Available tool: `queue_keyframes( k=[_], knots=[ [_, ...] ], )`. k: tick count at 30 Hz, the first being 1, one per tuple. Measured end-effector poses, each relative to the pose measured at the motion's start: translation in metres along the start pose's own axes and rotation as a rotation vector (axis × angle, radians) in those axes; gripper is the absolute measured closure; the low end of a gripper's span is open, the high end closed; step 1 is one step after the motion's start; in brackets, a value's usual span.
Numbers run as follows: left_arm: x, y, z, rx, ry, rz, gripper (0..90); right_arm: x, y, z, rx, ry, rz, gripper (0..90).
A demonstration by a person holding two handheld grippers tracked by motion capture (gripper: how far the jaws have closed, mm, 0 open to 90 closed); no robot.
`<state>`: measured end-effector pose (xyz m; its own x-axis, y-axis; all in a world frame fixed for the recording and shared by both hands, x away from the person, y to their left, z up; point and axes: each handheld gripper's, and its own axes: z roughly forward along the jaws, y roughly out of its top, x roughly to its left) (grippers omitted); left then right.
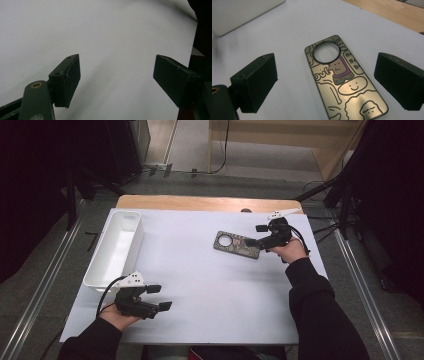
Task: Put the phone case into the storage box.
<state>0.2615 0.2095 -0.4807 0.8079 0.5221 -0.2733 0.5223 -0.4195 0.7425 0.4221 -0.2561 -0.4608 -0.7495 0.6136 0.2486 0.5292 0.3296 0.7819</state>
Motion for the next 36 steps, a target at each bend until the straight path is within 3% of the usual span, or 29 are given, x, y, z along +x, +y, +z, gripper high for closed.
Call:
queue_keyframes(
  k=[8, 36],
  knots=[
    [0.001, -0.001, -0.002, -0.009, -0.002, -0.011, 21.6, -0.009, 0.0, 0.01, 0.023, 0.015, -0.032, 3.8],
    [0.001, -0.005, -0.005, -0.01, 0.009, -0.021, 21.6, -0.033, 0.016, 0.025, 0.037, 0.038, -0.038, 3.8]
  ],
)
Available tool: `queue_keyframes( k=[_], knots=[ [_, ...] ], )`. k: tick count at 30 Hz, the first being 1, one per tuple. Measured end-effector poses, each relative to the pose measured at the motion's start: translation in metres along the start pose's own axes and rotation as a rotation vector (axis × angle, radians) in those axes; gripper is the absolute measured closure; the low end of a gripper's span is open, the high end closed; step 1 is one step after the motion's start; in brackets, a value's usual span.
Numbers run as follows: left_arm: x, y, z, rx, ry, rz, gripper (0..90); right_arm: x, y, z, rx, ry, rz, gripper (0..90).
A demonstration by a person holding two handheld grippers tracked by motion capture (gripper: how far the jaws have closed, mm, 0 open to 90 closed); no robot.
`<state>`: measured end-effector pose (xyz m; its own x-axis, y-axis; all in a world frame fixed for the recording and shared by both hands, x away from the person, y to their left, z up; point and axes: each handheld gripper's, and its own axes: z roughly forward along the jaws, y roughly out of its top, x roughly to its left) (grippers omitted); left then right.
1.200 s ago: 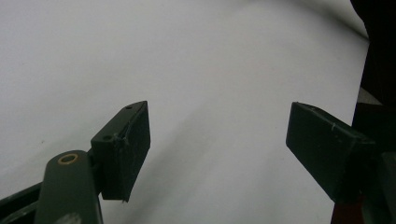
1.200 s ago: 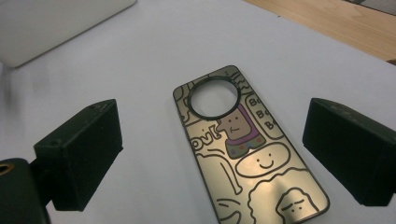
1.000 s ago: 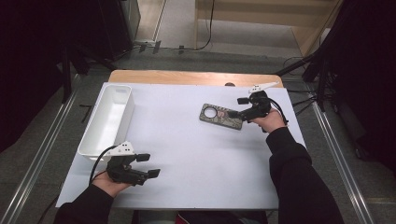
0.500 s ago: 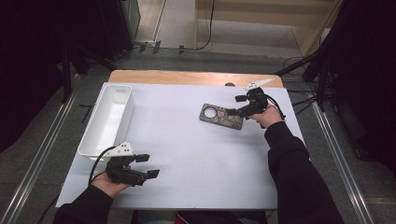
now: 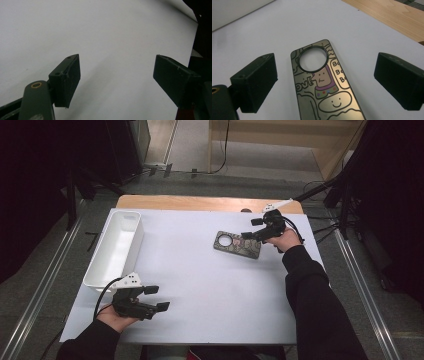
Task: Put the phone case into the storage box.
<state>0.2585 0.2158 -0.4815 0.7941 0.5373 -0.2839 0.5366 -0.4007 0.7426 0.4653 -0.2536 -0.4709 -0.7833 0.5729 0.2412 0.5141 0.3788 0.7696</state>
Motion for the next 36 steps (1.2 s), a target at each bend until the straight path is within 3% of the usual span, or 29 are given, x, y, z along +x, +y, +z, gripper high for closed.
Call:
queue_keyframes(
  k=[14, 36],
  knots=[
    [-0.0002, -0.0004, -0.0002, 0.002, 0.001, 0.001, 21.6, -0.0013, 0.0009, 0.002, -0.004, 0.018, -0.014, 3.8],
    [-0.0002, -0.0022, -0.002, -0.001, 0.006, -0.002, 21.6, -0.0049, -0.0078, 0.01, 0.055, 0.034, -0.073, 3.8]
  ],
)
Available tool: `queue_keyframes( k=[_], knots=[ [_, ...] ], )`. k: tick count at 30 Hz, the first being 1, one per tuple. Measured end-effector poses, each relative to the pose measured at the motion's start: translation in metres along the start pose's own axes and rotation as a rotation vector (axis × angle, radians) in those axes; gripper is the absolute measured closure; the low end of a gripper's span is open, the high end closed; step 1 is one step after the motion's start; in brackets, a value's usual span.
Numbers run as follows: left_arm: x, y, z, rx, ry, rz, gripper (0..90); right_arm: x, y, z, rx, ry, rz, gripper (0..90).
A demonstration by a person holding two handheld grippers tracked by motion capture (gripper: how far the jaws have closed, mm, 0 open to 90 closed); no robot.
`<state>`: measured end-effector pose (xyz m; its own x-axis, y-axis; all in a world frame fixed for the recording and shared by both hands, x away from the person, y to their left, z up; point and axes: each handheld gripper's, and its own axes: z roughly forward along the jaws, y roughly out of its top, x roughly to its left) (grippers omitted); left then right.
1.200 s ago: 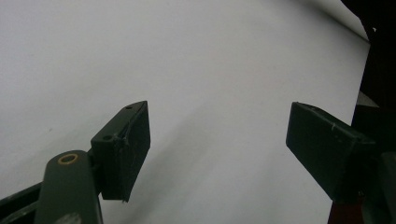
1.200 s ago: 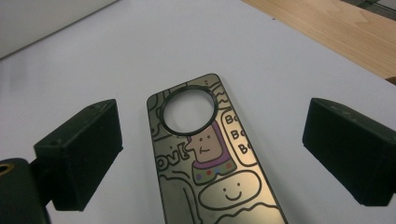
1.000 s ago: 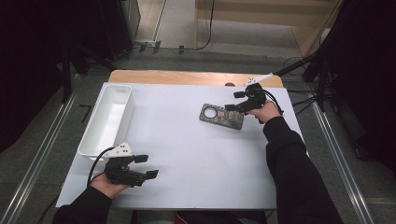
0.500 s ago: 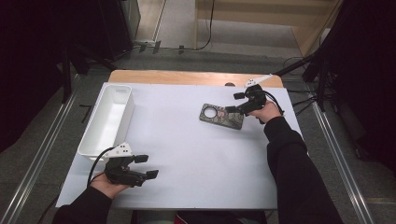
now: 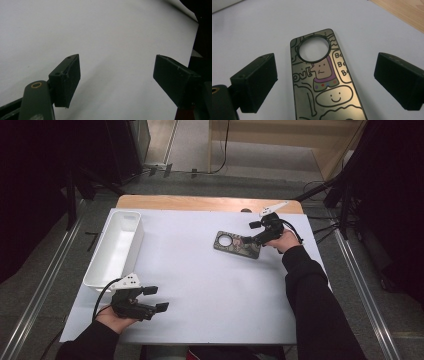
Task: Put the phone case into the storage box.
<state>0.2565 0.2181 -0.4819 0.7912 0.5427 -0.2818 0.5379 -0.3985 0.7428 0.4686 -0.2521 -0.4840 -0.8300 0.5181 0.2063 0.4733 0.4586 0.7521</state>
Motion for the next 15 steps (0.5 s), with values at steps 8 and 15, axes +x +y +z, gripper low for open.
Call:
queue_keyframes(
  k=[8, 15],
  knots=[
    [-0.0001, -0.0001, 0.0001, 0.001, 0.0, 0.0, 21.6, 0.0004, -0.0012, 0.0025, 0.02, -0.002, -0.009, 3.7],
    [-0.0001, 0.0, 0.0, 0.0, 0.0, 0.0, 21.6, 0.0019, -0.0027, 0.0042, 0.033, -0.005, -0.037, 1.7]
  ],
)
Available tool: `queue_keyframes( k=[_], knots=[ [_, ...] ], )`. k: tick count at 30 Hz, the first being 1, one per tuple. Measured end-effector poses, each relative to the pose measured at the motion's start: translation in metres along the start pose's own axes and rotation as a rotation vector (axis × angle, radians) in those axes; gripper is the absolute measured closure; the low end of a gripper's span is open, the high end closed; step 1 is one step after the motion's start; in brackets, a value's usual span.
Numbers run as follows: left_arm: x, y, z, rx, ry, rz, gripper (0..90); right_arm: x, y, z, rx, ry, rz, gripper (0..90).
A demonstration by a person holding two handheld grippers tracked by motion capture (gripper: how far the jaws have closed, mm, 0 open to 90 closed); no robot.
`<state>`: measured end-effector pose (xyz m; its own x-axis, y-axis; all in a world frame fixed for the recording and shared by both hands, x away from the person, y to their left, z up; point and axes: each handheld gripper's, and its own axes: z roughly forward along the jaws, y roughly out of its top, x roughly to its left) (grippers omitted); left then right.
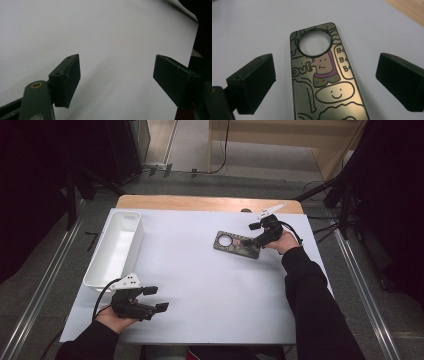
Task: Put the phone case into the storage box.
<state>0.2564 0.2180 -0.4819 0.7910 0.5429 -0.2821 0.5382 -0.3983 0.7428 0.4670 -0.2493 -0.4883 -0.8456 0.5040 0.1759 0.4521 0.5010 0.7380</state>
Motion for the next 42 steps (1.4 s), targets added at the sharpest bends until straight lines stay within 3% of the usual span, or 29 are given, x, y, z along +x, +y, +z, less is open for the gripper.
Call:
queue_keyframes(
  k=[13, 20, 42],
  knots=[
    [0.0, 0.0, 0.0, 0.001, -0.001, 0.001, 21.6, 0.001, -0.003, 0.004, 0.004, 0.029, -0.038, 1.7],
    [0.0, 0.0, 0.0, 0.0, 0.001, -0.001, 21.6, 0.0, -0.005, 0.008, 0.013, 0.045, -0.035, 1.7],
    [0.001, 0.0, 0.0, 0.002, 0.0, -0.004, 21.6, -0.001, -0.011, 0.016, 0.056, 0.04, -0.049, 1.8]
  ],
)
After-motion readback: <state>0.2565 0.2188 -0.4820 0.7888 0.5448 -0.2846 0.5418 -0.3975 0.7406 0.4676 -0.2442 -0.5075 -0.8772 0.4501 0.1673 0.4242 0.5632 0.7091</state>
